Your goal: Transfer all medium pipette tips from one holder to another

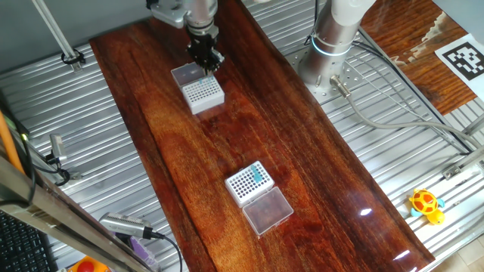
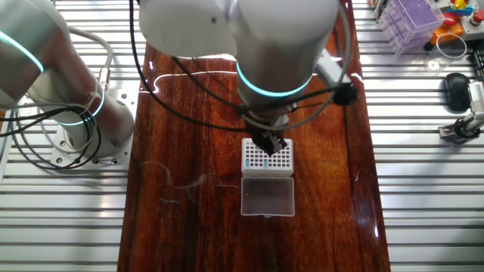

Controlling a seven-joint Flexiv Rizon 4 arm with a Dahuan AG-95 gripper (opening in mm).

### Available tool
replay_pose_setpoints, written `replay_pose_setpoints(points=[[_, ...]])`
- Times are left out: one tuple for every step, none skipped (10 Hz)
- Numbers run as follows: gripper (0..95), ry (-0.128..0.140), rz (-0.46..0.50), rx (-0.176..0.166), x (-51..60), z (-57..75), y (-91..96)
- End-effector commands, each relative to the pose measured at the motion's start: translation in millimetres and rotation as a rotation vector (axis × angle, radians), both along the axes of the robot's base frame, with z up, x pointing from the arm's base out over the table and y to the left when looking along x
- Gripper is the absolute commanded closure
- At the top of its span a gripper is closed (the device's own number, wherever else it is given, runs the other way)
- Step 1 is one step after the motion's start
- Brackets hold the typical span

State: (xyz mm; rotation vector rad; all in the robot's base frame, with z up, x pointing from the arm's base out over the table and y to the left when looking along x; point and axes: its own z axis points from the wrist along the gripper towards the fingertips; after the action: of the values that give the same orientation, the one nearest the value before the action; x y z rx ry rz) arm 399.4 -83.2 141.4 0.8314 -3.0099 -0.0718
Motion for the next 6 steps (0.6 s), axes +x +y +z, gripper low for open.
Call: replay_pose_setpoints(points=[[95.0, 0.002, -0.033, 0.013, 11.4, 5.4, 14.1], [95.0, 0.003, -0.049, 0.012, 16.9, 6.6, 25.1], [95.0, 0.005, -0.082, 0.013, 24.7, 8.2, 46.7], [95.0, 0.007, -0.122, 0.015, 30.5, 9.8, 70.1], [95.0, 0.008, -0.158, 0.014, 34.5, 12.0, 92.0], [95.0, 0.010, -0.194, 0.011, 37.5, 14.3, 114.1]])
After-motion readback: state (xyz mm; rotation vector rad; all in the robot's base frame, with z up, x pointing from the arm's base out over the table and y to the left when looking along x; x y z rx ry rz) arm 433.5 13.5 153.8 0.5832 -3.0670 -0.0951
